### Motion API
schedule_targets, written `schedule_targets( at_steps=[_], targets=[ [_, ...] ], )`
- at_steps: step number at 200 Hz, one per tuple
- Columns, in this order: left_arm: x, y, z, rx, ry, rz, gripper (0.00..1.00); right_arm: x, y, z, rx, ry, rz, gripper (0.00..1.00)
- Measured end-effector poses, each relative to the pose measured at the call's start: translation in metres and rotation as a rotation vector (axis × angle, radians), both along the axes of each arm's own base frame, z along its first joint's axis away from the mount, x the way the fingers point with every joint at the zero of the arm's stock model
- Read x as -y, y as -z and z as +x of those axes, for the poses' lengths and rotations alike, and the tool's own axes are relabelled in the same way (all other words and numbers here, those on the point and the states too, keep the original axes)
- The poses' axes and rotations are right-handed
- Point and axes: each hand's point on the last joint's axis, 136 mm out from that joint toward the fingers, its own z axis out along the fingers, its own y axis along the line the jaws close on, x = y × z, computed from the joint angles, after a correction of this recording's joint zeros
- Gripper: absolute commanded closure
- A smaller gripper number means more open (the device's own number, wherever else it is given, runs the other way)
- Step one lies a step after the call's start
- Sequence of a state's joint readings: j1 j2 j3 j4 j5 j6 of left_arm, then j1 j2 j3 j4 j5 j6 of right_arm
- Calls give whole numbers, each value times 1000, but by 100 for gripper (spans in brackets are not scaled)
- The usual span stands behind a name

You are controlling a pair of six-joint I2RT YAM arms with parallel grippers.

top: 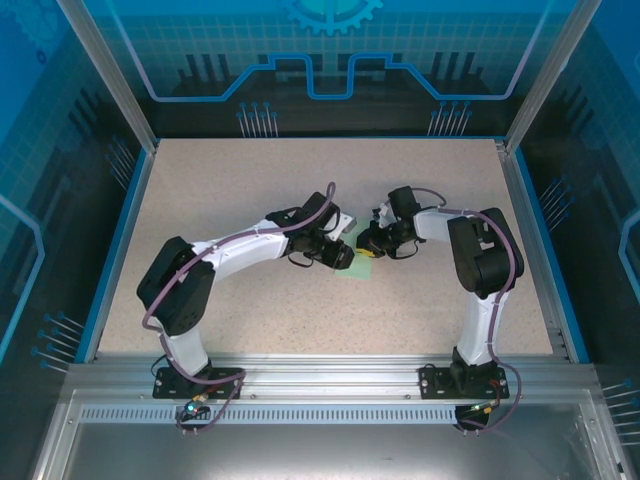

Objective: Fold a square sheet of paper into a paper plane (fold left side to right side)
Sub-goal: Fold the triangle a second time at the center of the table.

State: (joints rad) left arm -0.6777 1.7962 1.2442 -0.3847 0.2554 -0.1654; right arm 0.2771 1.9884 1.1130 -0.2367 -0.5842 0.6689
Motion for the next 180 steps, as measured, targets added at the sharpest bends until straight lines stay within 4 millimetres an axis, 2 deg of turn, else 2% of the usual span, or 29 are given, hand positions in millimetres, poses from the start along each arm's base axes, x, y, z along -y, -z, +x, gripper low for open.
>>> schedule_targets(
  at_steps=[26,74,130,180],
  targets=[
    [10,18,-3,-62,14,-28,61,0,0,0,0,0,0,86],
    [10,49,-6,-124,19,6,60,0,0,0,0,0,0,85],
    [6,62,-4,-140,6,29,61,0,0,0,0,0,0,86],
    [4,63,-1,-127,-4,40,61,0,0,0,0,0,0,86]
  ],
)
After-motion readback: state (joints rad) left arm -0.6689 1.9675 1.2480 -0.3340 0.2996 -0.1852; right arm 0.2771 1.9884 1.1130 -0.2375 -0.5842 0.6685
